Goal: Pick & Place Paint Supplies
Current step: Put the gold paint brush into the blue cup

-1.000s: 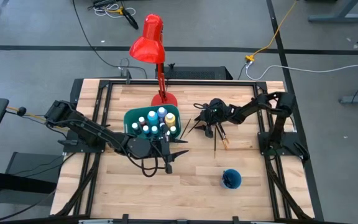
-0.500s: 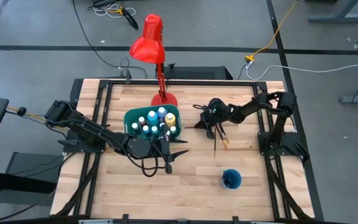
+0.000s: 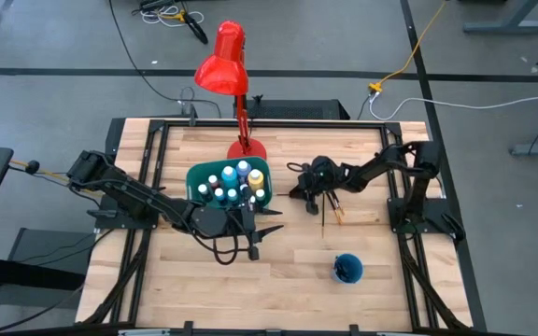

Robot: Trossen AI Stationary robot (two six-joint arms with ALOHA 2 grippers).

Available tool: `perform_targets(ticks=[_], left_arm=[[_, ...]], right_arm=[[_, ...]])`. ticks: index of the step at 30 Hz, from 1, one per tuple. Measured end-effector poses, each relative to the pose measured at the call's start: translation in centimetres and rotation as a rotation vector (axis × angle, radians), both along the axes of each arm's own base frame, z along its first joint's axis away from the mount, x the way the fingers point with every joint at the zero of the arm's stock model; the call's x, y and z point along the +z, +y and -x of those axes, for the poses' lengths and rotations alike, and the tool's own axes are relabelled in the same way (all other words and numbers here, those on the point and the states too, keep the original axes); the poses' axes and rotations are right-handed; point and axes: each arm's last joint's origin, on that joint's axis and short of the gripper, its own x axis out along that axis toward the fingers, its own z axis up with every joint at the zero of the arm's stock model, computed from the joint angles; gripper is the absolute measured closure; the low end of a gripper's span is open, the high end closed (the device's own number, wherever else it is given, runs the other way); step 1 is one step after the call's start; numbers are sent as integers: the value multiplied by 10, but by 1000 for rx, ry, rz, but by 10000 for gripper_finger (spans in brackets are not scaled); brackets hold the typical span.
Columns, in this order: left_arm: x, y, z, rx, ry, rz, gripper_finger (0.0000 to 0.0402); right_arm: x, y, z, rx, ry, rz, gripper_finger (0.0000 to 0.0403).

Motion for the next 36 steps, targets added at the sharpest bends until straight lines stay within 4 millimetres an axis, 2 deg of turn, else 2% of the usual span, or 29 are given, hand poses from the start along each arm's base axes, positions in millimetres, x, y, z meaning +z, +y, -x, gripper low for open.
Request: perform_targets(ticks=[5,12,32,36], left_arm=[[0,0,0,0,0,1,246],[0,0,0,0,1,-5,246],[0,0,0,-3,6,-33,246],[0,0,0,-2,6,-32,246]], right_arm=[[-4,1,-2,-1,-21,4,314],[-32,2,-11,-32,-95,-33,286],[-44,14,-16,-60,-154,74,291],[-44,15,-17,-59,-153,79,314]])
